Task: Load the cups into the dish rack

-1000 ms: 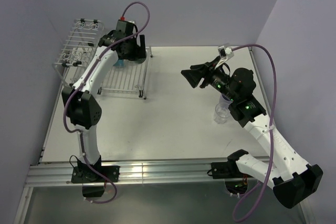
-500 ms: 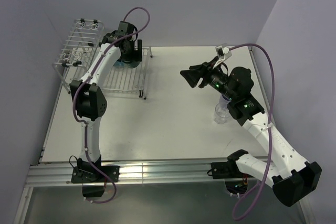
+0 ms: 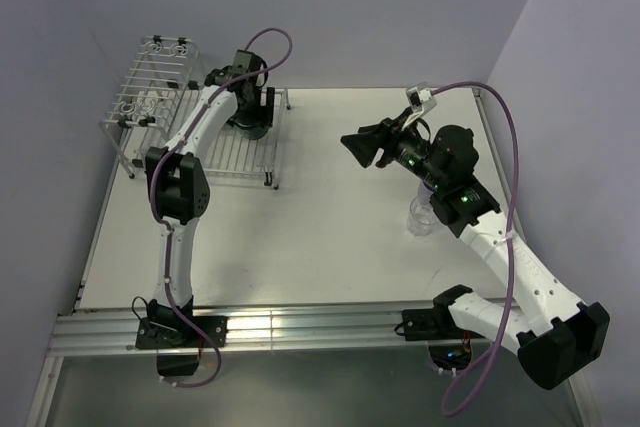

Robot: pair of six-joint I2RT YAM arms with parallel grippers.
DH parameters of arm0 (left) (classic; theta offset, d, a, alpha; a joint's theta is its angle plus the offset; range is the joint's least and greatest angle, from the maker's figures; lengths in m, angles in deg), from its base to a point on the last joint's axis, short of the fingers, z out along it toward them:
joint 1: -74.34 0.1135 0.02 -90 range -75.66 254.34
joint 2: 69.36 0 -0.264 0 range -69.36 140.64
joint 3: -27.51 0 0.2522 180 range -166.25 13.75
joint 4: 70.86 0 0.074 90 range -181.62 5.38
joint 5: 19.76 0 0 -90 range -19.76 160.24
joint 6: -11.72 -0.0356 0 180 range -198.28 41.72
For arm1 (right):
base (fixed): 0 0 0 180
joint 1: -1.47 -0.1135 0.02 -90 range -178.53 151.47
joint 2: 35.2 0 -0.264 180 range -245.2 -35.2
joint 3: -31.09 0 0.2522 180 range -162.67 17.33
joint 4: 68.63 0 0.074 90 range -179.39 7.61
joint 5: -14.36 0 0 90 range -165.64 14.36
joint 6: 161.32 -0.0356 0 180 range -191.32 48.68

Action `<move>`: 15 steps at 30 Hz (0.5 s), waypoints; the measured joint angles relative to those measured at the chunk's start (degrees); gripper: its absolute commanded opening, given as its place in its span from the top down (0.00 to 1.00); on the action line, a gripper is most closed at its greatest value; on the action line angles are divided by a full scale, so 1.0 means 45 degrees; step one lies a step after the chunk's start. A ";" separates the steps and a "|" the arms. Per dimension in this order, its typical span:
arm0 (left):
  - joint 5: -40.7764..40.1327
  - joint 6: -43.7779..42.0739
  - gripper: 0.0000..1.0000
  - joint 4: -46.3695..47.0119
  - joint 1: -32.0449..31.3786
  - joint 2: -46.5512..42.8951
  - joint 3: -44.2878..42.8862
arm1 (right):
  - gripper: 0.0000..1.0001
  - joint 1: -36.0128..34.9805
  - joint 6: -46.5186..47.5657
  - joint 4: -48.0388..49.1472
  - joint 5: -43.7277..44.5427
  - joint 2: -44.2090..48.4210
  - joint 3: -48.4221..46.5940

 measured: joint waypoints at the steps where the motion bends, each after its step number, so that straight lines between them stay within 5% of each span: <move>1: -0.0005 -0.0005 1.00 -0.0005 -0.0005 0.0087 0.0000 | 0.33 0.0000 0.0000 0.0000 -0.0015 -0.0010 0.0000; 11: 0.0102 -0.0277 0.99 -0.0044 0.0000 0.0748 -0.0340 | 0.33 0.0000 0.0068 0.0005 -0.0107 -0.0063 0.0000; 15: 0.0097 -0.0291 0.78 -0.0049 -0.0005 0.0874 -0.0491 | 0.33 0.0000 0.0092 0.0005 -0.0112 -0.0117 -0.0005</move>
